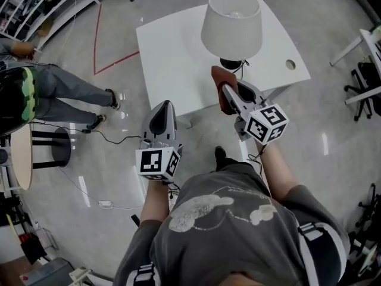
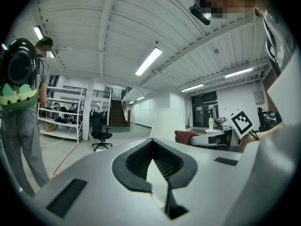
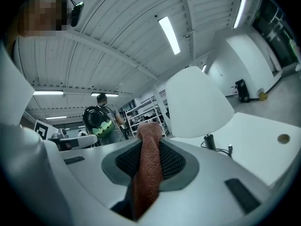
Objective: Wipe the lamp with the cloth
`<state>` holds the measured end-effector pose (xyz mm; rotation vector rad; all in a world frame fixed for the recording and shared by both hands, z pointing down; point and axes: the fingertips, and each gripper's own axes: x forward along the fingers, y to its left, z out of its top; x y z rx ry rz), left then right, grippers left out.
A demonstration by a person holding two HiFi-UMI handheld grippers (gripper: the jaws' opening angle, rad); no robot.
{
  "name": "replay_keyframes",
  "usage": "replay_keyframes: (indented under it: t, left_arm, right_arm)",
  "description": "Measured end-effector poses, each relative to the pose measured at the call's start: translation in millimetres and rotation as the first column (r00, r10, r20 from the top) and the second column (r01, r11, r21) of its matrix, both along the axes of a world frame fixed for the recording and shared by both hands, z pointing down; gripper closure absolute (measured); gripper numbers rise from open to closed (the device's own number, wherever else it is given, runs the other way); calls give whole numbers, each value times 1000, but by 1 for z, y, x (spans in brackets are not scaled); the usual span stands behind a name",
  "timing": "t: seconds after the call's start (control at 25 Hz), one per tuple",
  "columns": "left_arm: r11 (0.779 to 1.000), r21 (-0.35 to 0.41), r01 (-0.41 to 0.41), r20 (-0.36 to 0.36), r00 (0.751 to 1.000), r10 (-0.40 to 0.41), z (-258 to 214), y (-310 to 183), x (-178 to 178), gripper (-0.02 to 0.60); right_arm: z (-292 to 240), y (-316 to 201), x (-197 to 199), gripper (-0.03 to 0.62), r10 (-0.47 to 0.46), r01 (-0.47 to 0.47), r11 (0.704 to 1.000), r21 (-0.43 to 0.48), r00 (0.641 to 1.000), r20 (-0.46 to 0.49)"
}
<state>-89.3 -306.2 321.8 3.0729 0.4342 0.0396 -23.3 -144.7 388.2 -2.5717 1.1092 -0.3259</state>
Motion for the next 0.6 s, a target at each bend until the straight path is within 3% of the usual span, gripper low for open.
replay_keyframes:
  t: [0.36, 0.6]
  left_arm:
    - [1000, -7, 31, -1, 1000, -31, 1, 2, 26, 574]
    - [1000, -5, -19, -2, 1000, 19, -8, -18, 64, 574]
  right_arm:
    - [2, -14, 15, 508, -66, 66, 998, 20, 998, -10]
    - [-1, -44, 41, 508, -43, 43, 999, 16, 999, 8]
